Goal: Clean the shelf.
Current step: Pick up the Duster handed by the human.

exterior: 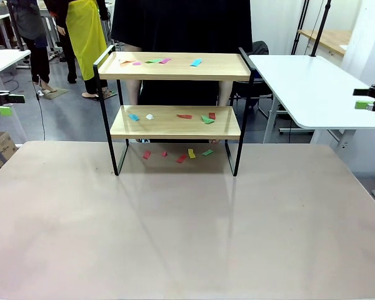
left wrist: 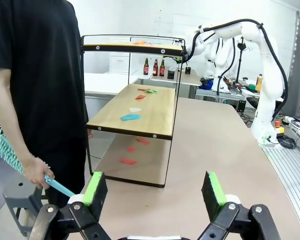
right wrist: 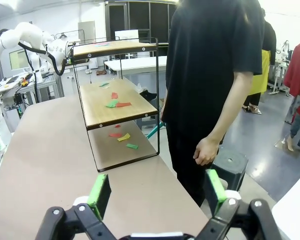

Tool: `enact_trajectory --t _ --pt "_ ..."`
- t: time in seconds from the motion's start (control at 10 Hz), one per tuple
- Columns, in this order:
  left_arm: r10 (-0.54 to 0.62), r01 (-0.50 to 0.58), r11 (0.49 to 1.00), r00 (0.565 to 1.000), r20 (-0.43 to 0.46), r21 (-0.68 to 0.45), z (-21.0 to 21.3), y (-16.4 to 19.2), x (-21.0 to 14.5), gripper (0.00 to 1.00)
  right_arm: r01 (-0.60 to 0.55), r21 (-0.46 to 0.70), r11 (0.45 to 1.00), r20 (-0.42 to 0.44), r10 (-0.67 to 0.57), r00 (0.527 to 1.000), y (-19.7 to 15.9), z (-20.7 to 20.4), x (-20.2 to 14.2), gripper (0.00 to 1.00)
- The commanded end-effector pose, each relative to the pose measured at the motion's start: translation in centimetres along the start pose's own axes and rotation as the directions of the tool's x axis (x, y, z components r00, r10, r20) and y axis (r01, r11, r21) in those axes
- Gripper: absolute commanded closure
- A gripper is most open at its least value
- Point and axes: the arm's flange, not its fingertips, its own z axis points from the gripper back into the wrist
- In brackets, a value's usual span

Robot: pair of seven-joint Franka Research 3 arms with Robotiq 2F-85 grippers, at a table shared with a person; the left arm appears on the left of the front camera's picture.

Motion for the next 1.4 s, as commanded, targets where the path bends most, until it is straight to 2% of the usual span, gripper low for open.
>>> enact_trajectory --t 0.0,0.1,1.3 --pt "0.016 -0.016 1.0 1.0 -0.014 -0.004 -0.6 -0.8 0.0 0.0 0.034 -0.017 0.999 0.001 -0.034 0.999 0.2 -0.3 0.5 0.0" --pt "0.014 -0.014 1.0 1.0 0.005 0.009 -0.4 -1.0 0.1 0.0 0.0 0.0 1.0 0.0 0.0 1.0 0.0 0.0 0.0 0.0" --pt "0.006 -0.006 1.0 1.0 0.002 -0.004 -0.3 -0.2 -0.2 0.0 0.0 0.0 1.0 0.0 0.0 1.0 0.0 0.0 0.0 0.0"
